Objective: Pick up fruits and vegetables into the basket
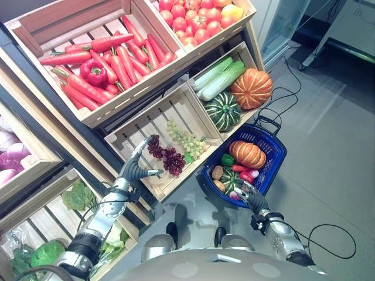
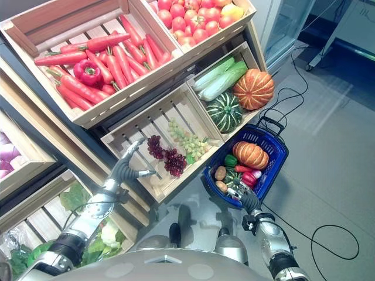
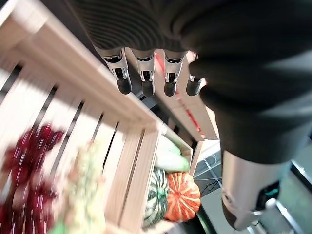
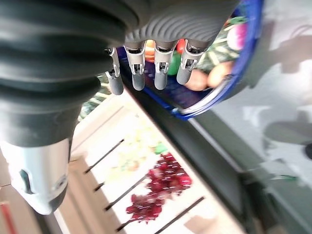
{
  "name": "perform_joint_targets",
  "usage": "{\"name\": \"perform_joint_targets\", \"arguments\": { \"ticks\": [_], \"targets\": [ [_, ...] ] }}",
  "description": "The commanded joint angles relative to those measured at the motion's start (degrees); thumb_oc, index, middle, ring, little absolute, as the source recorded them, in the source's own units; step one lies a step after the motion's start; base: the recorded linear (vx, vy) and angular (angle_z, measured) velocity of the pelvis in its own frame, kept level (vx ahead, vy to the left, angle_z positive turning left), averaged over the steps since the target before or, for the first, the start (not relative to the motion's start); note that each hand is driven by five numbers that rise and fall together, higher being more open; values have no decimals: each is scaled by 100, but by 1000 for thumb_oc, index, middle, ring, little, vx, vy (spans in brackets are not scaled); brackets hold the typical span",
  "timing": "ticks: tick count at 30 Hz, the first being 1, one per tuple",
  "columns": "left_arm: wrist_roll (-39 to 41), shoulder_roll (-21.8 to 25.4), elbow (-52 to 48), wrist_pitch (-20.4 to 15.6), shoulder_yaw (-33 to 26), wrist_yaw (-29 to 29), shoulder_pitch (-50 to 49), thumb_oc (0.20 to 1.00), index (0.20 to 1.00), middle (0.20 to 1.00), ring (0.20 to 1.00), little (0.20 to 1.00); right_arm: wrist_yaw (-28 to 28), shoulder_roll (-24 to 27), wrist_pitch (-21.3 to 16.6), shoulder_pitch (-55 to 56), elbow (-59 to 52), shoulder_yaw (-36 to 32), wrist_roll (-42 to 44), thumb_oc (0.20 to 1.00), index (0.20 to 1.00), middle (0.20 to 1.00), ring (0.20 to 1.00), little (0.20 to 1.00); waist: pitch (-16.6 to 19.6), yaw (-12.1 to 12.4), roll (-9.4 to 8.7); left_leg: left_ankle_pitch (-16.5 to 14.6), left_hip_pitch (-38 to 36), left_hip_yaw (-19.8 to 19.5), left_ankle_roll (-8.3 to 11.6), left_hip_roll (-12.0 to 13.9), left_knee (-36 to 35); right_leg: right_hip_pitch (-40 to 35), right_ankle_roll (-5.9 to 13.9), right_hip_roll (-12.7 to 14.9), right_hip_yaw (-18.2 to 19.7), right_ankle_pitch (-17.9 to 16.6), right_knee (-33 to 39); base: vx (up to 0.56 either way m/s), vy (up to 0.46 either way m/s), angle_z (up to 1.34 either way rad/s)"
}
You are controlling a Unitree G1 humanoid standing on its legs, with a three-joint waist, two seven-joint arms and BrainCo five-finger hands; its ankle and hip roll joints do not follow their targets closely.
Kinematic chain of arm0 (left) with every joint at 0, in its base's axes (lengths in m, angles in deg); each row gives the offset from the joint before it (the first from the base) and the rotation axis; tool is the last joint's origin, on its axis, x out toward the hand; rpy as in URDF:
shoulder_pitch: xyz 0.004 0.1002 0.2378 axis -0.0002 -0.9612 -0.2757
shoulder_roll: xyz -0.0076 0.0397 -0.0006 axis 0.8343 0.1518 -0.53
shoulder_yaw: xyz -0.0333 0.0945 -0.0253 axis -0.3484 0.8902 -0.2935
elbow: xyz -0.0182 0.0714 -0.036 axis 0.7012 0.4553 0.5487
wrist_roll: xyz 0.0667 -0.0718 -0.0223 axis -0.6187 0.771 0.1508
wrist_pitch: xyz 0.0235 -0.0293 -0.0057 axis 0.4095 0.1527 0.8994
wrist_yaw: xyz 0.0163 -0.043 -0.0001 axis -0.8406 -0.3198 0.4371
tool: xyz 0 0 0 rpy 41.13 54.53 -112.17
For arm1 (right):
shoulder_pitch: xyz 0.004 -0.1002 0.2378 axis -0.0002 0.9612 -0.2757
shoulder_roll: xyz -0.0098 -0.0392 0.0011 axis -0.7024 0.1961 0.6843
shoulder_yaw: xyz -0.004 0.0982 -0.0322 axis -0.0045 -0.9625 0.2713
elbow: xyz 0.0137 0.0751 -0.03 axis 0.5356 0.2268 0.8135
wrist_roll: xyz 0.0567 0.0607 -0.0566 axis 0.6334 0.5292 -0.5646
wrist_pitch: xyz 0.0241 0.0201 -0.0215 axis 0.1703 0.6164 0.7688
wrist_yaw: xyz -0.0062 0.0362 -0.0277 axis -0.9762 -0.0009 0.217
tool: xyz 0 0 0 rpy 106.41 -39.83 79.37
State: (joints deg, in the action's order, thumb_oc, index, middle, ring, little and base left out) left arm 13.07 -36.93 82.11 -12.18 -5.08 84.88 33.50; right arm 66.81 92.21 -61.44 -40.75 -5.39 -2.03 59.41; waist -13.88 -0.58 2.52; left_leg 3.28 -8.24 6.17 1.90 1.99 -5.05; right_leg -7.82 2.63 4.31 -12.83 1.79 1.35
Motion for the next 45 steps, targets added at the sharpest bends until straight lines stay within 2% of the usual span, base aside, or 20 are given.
{"name": "perform_joint_targets", "arguments": {
  "ticks": [1,7,10,16,17,21,25,31,33,34,35,45],
  "targets": [
    [-919,227,-231,332,-146,1116,461,1000,1000,1000,1000,1000,182,214,-403,-316,-665,-120,420,1000,1000,1000,1000,1000,-424,-187,51,-754,415,-64,-169,-263,820,770,-38,46,12,596,-1341,-104,52,-1],
    [-1468,552,-567,1465,-71,1848,993,1000,1000,1000,1000,1000,220,507,-566,-423,-1460,-239,627,1000,1000,1000,1000,1000,-985,-404,270,-638,1150,-49,-38,-313,1286,1506,-112,146,125,713,-1871,-71,59,-10],
    [-1945,939,-585,2184,115,2053,1494,1000,1000,1000,1000,1000,238,743,-685,-476,-1885,-274,694,1000,1000,1000,1000,1000,-1255,-589,387,-541,1645,96,49,-286,1549,2042,-169,173,205,749,-2181,-60,71,-13],
    [-2246,1634,-478,2864,394,2088,2296,1000,1000,1000,1000,1000,267,1120,-812,-713,-2352,-368,801,1000,1000,1000,1000,1000,-1592,-799,462,-560,2398,331,51,-327,2016,2934,-164,196,402,775,-2687,-58,57,-17],
    [-2308,1815,-410,3059,521,2062,2520,1000,1000,1000,1000,1000,235,1202,-862,-760,-2434,-384,888,1000,1000,1000,1000,1000,-1592,-845,499,-534,2646,399,51,-322,2104,3229,-163,184,467,751,-2799,-20,68,-22],
    [-2426,2043,-157,3482,802,2085,2967,1000,1000,1000,1000,1000,149,1381,-995,-850,-2743,-410,987,1000,1000,1000,1000,1000,-1592,-945,536,-575,3241,567,55,-300,2375,3922,-163,170,639,838,-3165,-28,53,-17],
    [-2559,1990,112,4087,957,1937,3209,1000,1000,1000,1000,1000,165,1533,-1070,-963,-3063,-416,1035,1000,1000,1000,1000,1000,-1592,-1026,586,-585,3791,707,70,-229,2621,4543,-158,142,782,855,-3449,-4,42,-13],
    [-2533,1757,819,4723,1183,1622,3413,1000,1000,1000,1000,1000,170,1667,-1125,-1152,-3455,-439,1068,1000,1000,1000,1000,1000,-1592,-1128,601,-604,4414,807,101,-144,2946,5181,-159,128,927,859,-3750,18,38,-14],
    [-2381,1629,1091,4819,1172,1613,3395,1000,1000,1000,1000,1000,182,1687,-1112,-1189,-3563,-467,1023,1000,1000,1000,1000,1000,-1592,-1164,595,-624,4579,830,106,-117,3061,5353,-165,128,972,875,-3859,70,64,-8],
    [-2261,1532,1256,4867,1170,1589,3335,1000,1000,1000,1000,1000,142,1701,-1088,-1175,-3614,-487,1069,1000,1000,1000,1000,1000,-1592,-1186,587,-790,4549,791,147,-124,3167,5331,-130,121,1023,1039,-3964,126,76,-10],
    [-2182,1455,1409,4947,1142,1550,3292,1000,1000,1000,1000,1000,108,1701,-1087,-1159,-3699,-513,1119,1000,1000,1000,1000,1000,-1592,-1211,577,-816,4647,789,156,-120,3246,5426,-132,115,1056,1059,-4033,113,62,-9],
    [-1569,1128,2416,5373,1018,1615,3356,1000,1000,1000,1000,1000,133,1684,-1098,-1338,-3935,-567,1098,1000,1000,1000,1000,1000,-1592,-1253,493,-960,5252,772,120,-22,3746,6019,-152,91,1173,1067,-4382,15,25,-3]
  ]
}}
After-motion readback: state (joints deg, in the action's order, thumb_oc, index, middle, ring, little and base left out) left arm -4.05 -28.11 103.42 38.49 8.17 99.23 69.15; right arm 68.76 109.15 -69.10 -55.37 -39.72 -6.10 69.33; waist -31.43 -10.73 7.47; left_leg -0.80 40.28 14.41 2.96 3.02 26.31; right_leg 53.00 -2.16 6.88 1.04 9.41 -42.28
